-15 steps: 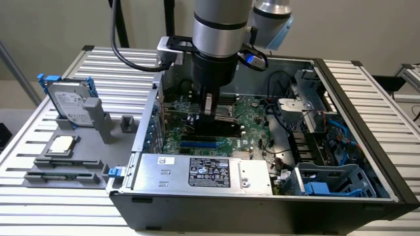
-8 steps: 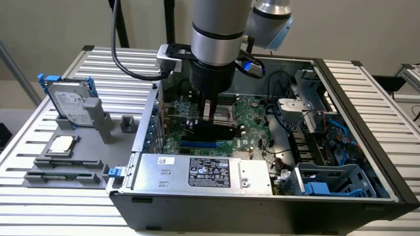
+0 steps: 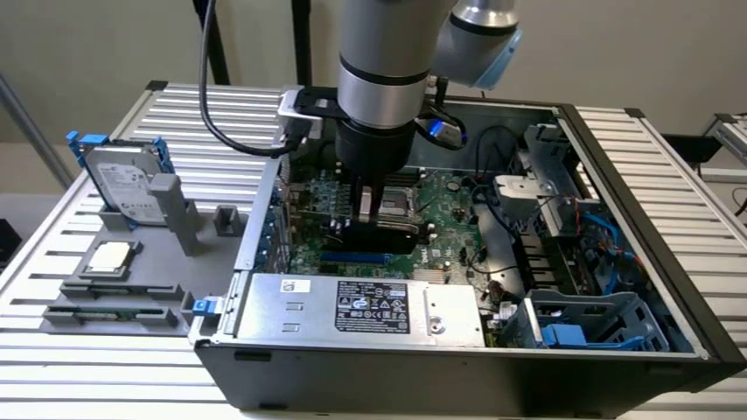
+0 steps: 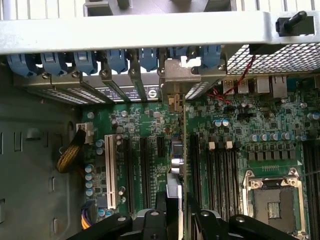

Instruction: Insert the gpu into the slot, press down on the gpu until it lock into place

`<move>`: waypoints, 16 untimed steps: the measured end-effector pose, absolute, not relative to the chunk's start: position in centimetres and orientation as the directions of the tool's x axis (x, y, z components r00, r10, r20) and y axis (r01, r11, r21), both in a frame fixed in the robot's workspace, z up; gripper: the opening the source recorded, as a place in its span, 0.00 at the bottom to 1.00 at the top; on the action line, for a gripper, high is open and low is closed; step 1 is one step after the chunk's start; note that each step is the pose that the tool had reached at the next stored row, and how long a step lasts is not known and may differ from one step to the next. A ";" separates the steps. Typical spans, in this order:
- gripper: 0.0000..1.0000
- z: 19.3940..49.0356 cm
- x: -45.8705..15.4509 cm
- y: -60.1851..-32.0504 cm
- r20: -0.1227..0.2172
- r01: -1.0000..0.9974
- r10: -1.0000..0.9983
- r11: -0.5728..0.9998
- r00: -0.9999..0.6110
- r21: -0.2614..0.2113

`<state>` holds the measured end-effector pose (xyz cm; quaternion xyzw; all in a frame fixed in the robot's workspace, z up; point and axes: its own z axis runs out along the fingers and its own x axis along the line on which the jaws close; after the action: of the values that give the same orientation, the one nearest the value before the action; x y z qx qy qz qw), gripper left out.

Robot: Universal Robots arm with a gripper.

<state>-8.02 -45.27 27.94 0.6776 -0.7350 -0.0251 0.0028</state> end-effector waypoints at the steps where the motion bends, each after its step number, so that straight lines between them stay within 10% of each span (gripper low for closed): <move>1: 0.26 27.9 -8.0 -45.3 -0.030 -0.996 -0.996 0.080 -0.081 0.041; 16: 0.26 27.7 -8.1 -45.2 -0.031 -0.998 -0.998 0.054 -0.055 0.041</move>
<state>-8.10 -45.20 27.72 0.6872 -0.7260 -0.0256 0.0030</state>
